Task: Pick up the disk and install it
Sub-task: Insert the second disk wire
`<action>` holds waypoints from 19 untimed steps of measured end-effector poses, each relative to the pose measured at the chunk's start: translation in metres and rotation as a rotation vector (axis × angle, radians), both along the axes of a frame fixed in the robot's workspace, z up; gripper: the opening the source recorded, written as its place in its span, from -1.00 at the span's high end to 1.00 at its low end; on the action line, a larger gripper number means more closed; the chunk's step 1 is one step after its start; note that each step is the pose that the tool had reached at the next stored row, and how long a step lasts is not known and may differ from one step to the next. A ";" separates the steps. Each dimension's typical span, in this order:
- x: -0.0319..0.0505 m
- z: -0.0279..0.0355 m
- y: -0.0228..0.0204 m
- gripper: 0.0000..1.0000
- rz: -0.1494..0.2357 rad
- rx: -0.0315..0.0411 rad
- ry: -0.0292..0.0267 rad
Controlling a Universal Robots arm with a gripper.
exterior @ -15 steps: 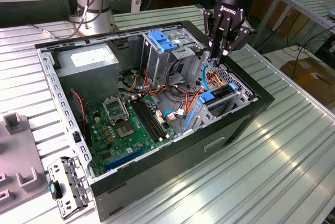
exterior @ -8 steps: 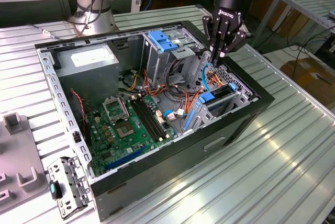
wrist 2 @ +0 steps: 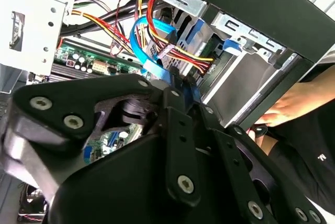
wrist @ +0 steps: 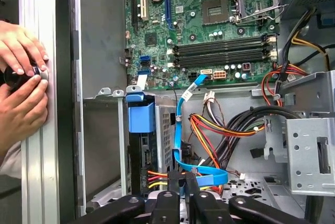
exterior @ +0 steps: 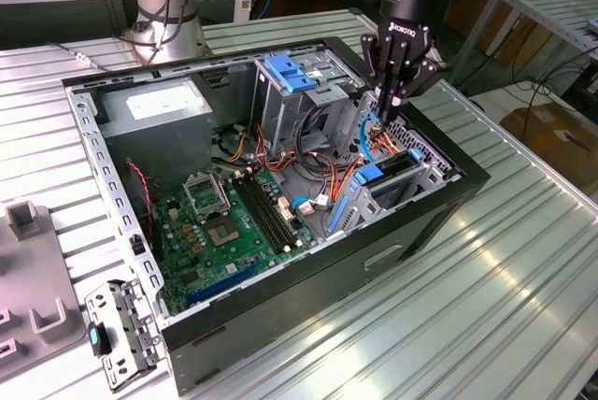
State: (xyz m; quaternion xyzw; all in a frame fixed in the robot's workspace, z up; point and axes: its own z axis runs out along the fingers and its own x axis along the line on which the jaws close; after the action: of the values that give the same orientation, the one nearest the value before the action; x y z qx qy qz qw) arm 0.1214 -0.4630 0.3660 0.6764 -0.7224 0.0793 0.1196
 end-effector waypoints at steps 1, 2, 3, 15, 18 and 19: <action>0.0000 -0.0003 -0.0001 0.53 0.000 0.0002 0.0000; 0.0000 -0.0008 -0.0001 0.53 0.000 0.0003 0.0000; 0.0000 -0.0010 -0.0003 0.53 0.000 0.0001 0.0000; -0.0108 -0.0071 -0.0101 0.68 0.010 0.0053 -0.0059; -0.0110 -0.0085 -0.0133 0.68 0.010 0.0151 -0.0061; -0.0110 -0.0089 -0.0151 0.68 0.010 0.0160 -0.0065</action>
State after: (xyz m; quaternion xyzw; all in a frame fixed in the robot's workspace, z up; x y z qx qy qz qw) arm 0.1104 -0.4781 0.3571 0.6806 -0.7201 0.0763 0.1114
